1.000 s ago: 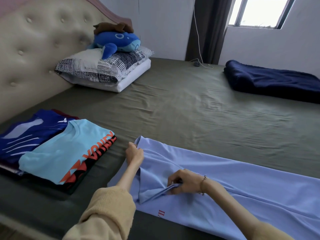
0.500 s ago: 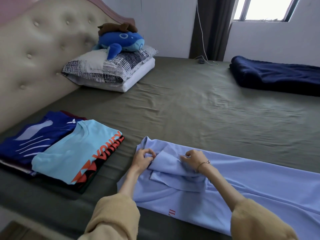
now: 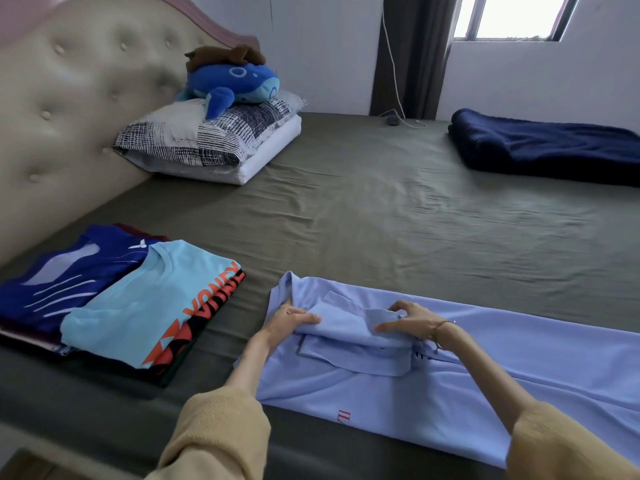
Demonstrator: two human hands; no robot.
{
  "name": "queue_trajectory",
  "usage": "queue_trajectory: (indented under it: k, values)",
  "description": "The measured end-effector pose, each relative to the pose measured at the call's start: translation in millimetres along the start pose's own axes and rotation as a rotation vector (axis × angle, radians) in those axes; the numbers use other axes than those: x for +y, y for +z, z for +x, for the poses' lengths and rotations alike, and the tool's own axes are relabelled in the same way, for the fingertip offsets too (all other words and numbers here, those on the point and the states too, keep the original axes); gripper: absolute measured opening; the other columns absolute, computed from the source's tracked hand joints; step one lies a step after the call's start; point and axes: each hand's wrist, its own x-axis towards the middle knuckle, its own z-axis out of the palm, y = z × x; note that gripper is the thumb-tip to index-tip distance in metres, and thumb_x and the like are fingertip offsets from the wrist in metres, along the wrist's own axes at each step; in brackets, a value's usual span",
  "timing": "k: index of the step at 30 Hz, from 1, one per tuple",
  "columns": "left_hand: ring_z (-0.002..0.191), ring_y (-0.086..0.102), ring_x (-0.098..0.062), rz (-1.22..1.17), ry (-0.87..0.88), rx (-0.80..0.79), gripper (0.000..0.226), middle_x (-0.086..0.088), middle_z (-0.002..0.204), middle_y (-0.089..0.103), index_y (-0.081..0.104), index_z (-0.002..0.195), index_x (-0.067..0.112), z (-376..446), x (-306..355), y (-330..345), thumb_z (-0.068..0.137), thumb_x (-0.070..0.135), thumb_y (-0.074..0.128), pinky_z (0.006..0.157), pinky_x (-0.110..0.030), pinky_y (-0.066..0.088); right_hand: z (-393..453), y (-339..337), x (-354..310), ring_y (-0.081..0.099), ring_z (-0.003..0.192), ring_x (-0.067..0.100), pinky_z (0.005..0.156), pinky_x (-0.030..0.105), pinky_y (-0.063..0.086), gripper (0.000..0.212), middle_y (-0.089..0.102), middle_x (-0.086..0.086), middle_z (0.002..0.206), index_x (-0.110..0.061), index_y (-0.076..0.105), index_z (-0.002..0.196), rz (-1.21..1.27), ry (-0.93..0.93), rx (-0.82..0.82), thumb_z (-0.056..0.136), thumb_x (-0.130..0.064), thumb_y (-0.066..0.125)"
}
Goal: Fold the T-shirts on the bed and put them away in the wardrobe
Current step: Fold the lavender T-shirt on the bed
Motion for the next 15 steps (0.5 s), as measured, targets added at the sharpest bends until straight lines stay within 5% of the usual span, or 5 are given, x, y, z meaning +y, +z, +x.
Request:
queue_trajectory:
  k: [3, 6, 9, 13, 15]
  values:
    - [0.057, 0.043, -0.012, 0.031, -0.035, 0.053, 0.053, 0.006, 0.048, 0.045, 0.043, 0.036, 0.021, 4, -4, -1, 0.08, 0.018, 0.073, 0.064, -0.022, 0.036, -3, 1, 8, 0.048, 0.098, 0.017, 0.08, 0.025, 0.037, 0.053, 0.049, 0.001, 0.109, -0.019, 0.049, 0.121, 0.043, -0.045, 0.051, 0.077, -0.033, 0.074]
    - [0.069, 0.037, -0.019, 0.071, 0.033, 0.016, 0.042, -0.006, 0.067, 0.038, 0.048, 0.06, 0.008, 2, -2, -3, 0.065, 0.031, 0.082, 0.07, -0.027, 0.031, -4, 7, 12, 0.045, 0.096, 0.017, 0.077, 0.024, 0.034, 0.058, 0.049, 0.003, 0.108, -0.016, 0.045, 0.124, -0.031, -0.056, 0.109, 0.079, -0.036, 0.073]
    - [0.074, 0.053, -0.012, 0.207, 0.052, 0.084, 0.024, 0.001, 0.072, 0.056, 0.06, 0.066, 0.012, -2, 6, -7, 0.07, 0.02, 0.082, 0.065, -0.015, 0.039, -2, 12, 17, 0.046, 0.093, 0.02, 0.074, 0.027, 0.035, 0.061, 0.053, 0.006, 0.105, -0.014, 0.041, 0.121, -0.033, -0.083, 0.172, 0.077, -0.04, 0.074]
    - [0.096, 0.059, -0.013, 0.282, 0.033, 0.149, 0.024, -0.002, 0.099, 0.065, 0.068, 0.087, 0.014, -7, 9, -9, 0.069, 0.014, 0.082, 0.075, -0.016, 0.045, -6, 19, 20, 0.047, 0.084, 0.023, 0.072, 0.034, 0.039, 0.045, 0.049, 0.003, 0.093, -0.017, 0.029, 0.1, -0.134, -0.163, 0.295, 0.084, -0.039, 0.065]
    - [0.1, 0.055, -0.014, 0.307, 0.022, 0.204, 0.027, -0.004, 0.11, 0.059, 0.066, 0.092, 0.015, -9, 9, -4, 0.07, 0.009, 0.079, 0.079, -0.019, 0.041, -8, 24, 22, 0.049, 0.097, 0.026, 0.075, 0.035, 0.039, 0.03, 0.041, 0.0, 0.099, -0.016, 0.03, 0.093, -0.189, -0.222, 0.36, 0.092, -0.033, 0.055]
